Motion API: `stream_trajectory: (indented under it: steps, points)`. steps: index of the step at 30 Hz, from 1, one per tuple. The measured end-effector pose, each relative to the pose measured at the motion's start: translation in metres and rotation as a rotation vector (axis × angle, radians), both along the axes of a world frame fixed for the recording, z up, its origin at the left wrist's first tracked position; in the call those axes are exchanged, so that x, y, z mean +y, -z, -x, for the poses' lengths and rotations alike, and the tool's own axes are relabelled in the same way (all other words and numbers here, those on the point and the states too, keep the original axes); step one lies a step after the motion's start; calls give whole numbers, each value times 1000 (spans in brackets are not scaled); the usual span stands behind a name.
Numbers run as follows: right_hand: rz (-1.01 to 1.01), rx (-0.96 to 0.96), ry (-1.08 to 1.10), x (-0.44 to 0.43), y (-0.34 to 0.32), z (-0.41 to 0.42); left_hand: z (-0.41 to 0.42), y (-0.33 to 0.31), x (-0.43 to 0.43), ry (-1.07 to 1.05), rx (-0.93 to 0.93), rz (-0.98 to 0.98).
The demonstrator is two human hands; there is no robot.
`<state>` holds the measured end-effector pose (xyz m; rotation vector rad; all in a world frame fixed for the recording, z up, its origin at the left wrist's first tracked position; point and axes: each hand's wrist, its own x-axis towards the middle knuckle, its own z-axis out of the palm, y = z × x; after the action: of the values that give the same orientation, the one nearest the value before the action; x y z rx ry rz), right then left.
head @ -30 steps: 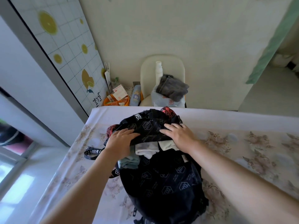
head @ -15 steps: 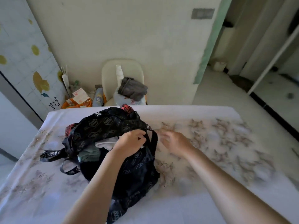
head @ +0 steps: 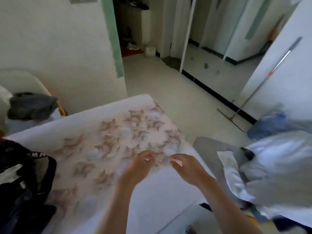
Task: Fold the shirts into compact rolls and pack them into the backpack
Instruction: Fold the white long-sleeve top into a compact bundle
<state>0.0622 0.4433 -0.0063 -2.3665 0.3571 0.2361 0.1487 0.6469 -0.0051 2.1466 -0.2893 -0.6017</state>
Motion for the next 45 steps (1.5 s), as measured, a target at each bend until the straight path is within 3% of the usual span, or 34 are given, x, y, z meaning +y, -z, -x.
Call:
stream_trajectory:
  steps: [7, 12, 14, 17, 19, 22, 25, 27, 31, 37, 42, 45]
  points:
    - [98, 43, 327, -222, 2, 98, 41, 4, -269, 424, 53, -26]
    - [455, 140, 652, -321, 18, 196, 95, 10, -417, 734, 119, -58]
    - [497, 276, 810, -341, 23, 236, 122, 12, -462, 834, 148, -72]
    - [435, 566, 882, -356, 31, 291, 170, 13, -510, 981, 218, -105]
    - [310, 481, 917, -362, 44, 319, 201, 16, -528, 1066, 230, -120]
    - [129, 158, 1113, -361, 59, 336, 243, 29, -542, 1195, 193, -153]
    - [116, 120, 1327, -368, 58, 338, 266, 48, -545, 1217, 133, -183]
    - [235, 87, 1303, -373, 54, 342, 271, 56, -544, 1170, 77, -165]
    - [541, -151, 1215, -383, 49, 345, 268, 50, -543, 1108, -69, -75]
    - [50, -228, 1286, -399, 12, 305, 258, 33, -553, 1105, -162, 126]
    - [58, -67, 1091, -409, -3, 306, 237, 22, -568, 947, -136, 137]
    - [253, 69, 895, -416, 8, 322, 216, 11, -580, 820, -27, 136]
